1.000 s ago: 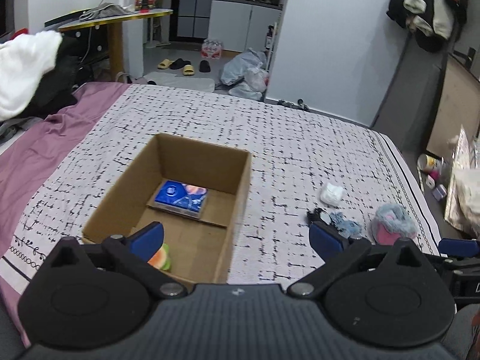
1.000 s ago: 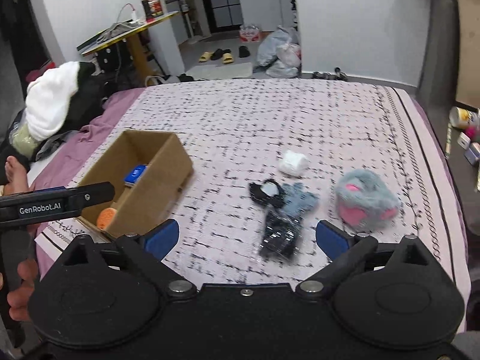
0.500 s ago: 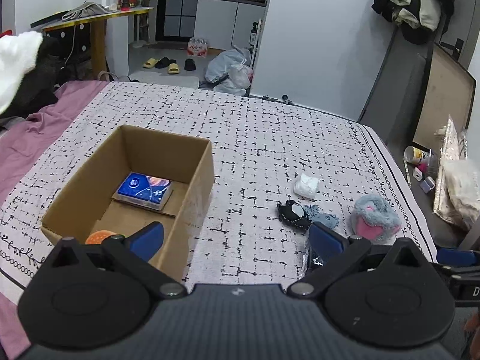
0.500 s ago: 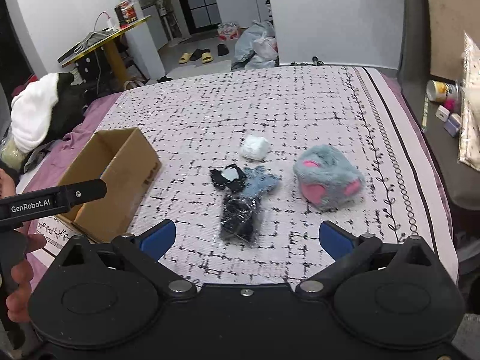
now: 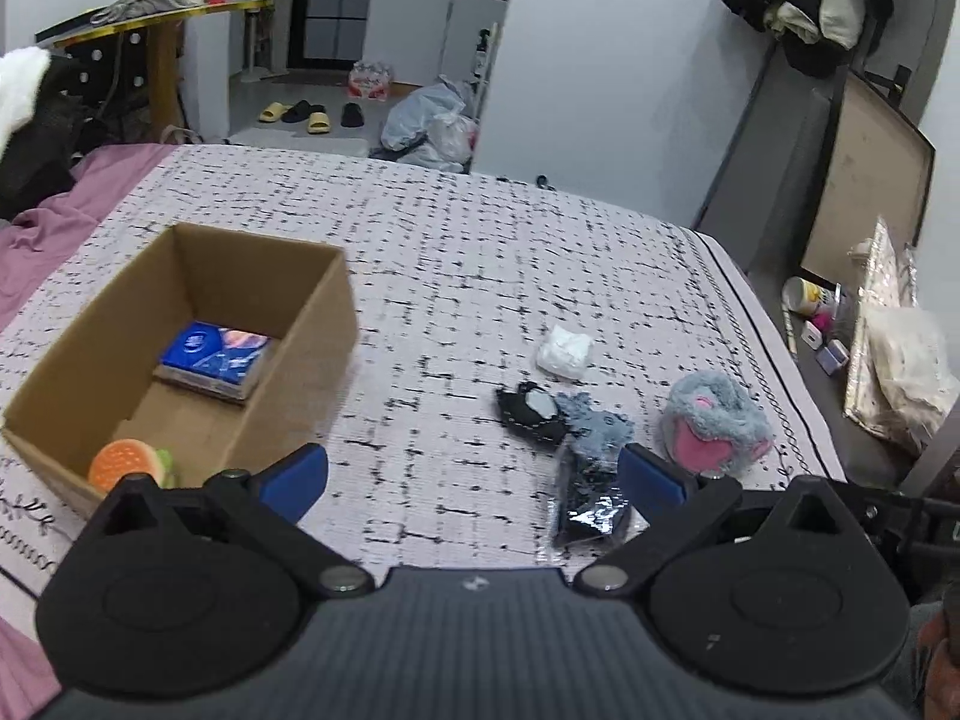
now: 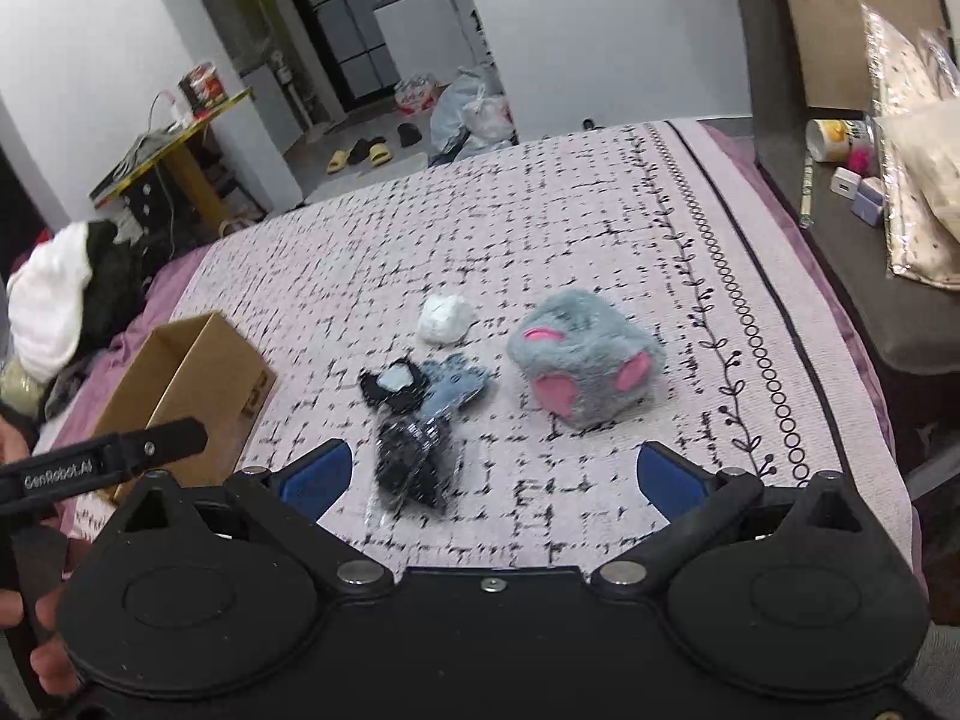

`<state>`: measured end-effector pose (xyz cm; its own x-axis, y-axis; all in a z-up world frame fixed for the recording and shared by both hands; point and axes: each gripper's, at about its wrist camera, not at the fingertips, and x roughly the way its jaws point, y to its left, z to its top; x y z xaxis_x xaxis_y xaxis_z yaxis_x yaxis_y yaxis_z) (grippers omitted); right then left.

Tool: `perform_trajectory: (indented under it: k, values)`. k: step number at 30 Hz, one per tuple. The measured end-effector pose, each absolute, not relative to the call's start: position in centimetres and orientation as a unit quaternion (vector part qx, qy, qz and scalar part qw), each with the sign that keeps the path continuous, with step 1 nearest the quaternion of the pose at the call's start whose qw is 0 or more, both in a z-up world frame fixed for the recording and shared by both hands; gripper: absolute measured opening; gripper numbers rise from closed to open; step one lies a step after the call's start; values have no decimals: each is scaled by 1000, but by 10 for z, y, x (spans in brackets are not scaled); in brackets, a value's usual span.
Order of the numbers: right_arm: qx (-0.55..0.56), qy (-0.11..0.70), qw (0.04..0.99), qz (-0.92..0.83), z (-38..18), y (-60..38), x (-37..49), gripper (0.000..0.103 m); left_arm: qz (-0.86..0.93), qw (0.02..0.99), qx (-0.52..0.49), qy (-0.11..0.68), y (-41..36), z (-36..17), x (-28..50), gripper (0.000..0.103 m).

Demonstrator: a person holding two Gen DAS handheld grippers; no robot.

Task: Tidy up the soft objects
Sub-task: 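Move the left tool to the black plastic bag while the right tool approaches the blue fabric toy, then close the left gripper on the black bag while the right gripper grasps the blue fabric toy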

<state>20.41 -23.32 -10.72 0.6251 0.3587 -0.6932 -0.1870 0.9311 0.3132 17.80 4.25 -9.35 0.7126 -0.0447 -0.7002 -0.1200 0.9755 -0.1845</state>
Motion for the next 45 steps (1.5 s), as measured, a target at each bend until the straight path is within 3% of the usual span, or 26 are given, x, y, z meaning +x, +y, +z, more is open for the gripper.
perform_trajectory:
  k: [9, 15, 22, 35, 38, 40, 45]
  values:
    - [156, 420, 879, 165, -138, -246, 223, 88, -4, 912, -89, 400, 14, -112, 199, 101]
    - [192, 428, 865, 180, -156, -249, 238, 71, -22, 904, -96, 416, -2, -131, 215, 100]
    - [230, 433, 851, 188, -173, -249, 253, 64, -30, 900, -90, 426, -13, -150, 232, 99]
    - [281, 434, 835, 189, -191, -249, 274, 64, -54, 887, -86, 451, -26, -183, 259, 92]
    - [279, 436, 834, 191, -193, -243, 279, 64, -49, 883, -101, 456, -20, -190, 261, 83]
    - [279, 435, 834, 192, -195, -239, 282, 64, -55, 880, -111, 458, -16, -193, 262, 68]
    - [279, 437, 832, 197, -201, -225, 290, 62, -58, 884, -116, 450, -11, -190, 263, 45]
